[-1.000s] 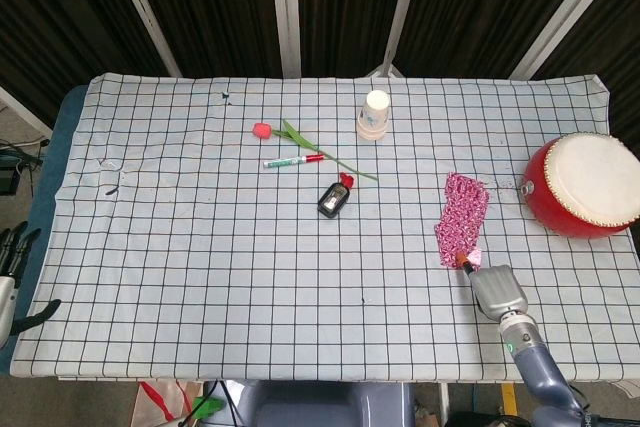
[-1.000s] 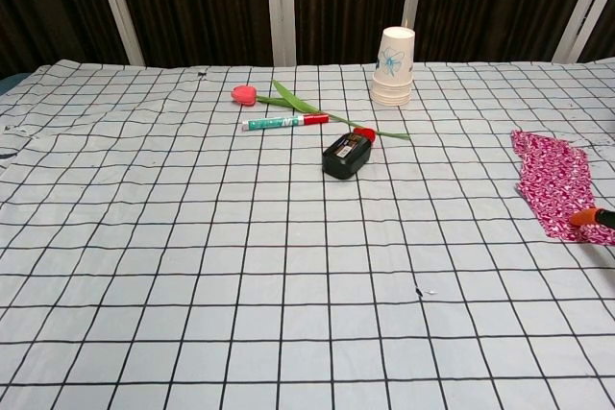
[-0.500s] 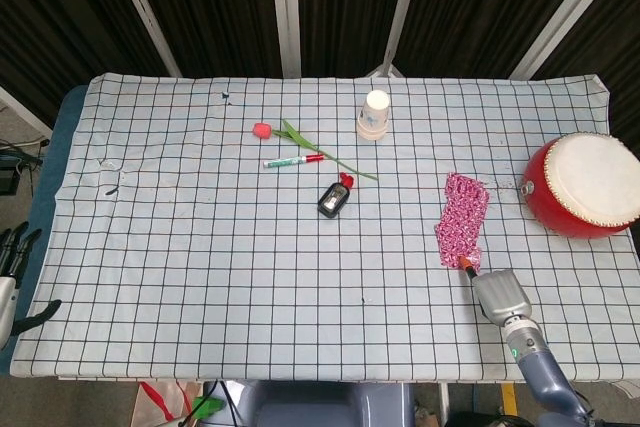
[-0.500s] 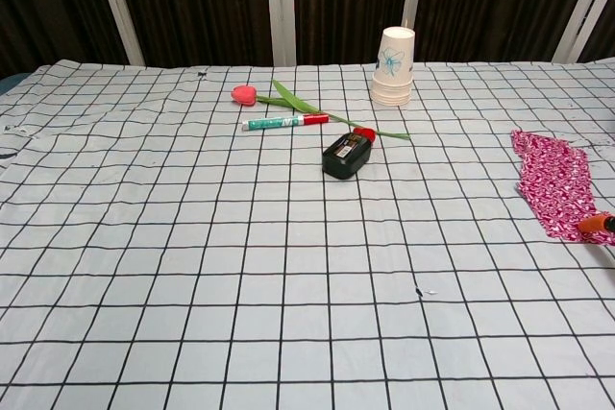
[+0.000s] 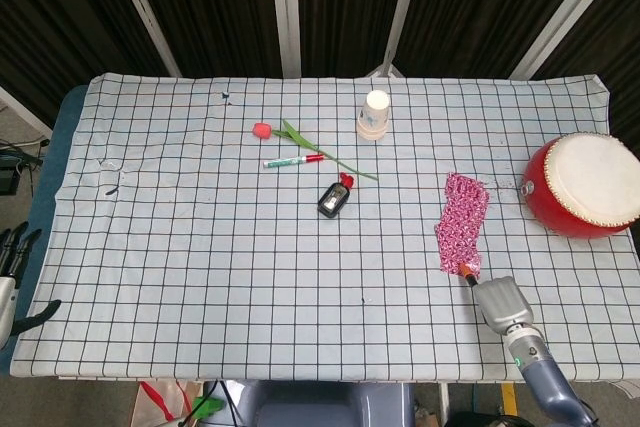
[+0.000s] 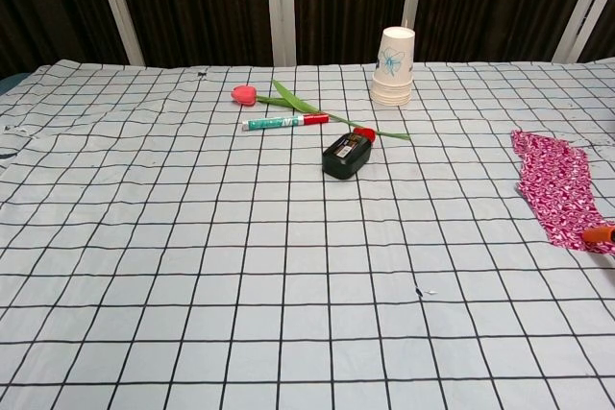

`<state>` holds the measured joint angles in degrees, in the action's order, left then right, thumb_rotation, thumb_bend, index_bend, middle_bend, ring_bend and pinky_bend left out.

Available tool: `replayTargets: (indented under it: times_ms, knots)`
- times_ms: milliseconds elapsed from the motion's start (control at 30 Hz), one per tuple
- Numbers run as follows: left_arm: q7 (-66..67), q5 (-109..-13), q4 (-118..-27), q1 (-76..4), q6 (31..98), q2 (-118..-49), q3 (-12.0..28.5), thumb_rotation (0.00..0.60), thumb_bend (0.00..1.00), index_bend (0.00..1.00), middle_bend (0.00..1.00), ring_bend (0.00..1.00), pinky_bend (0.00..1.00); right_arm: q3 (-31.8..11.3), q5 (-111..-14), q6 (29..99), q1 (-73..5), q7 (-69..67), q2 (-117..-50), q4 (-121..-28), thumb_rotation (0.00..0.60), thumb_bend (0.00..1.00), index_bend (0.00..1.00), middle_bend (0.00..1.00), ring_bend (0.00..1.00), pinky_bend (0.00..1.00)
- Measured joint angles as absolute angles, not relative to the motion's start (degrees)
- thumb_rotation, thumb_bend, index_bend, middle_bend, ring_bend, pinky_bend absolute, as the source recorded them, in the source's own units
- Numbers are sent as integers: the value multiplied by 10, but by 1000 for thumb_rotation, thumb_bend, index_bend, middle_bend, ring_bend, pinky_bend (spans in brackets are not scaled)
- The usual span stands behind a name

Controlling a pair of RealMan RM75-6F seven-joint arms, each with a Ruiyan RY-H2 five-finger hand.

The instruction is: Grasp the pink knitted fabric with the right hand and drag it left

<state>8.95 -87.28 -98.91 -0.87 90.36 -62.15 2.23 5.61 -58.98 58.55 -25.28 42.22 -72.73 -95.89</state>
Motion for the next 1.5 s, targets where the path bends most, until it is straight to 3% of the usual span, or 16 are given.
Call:
replayTargets:
  times_ms: [867, 1167, 1500]
  knots:
    - [87, -872, -990, -6, 908, -620, 23, 600, 247, 97, 0, 0, 20, 120, -686, 621, -215, 432, -685, -1003, 600, 871, 68, 822, 843, 661]
    - [88, -871, -990, -6, 908, -621, 24, 600, 247, 97, 0, 0, 19, 86, -706, 643, -219, 424, -689, -1017, 600, 871, 68, 822, 843, 661]
    - [84, -871, -988, -6, 910, -619, 25, 600, 247, 97, 0, 0, 19, 42, -616, 598, -261, 462, -708, -1019, 600, 870, 68, 822, 843, 661]
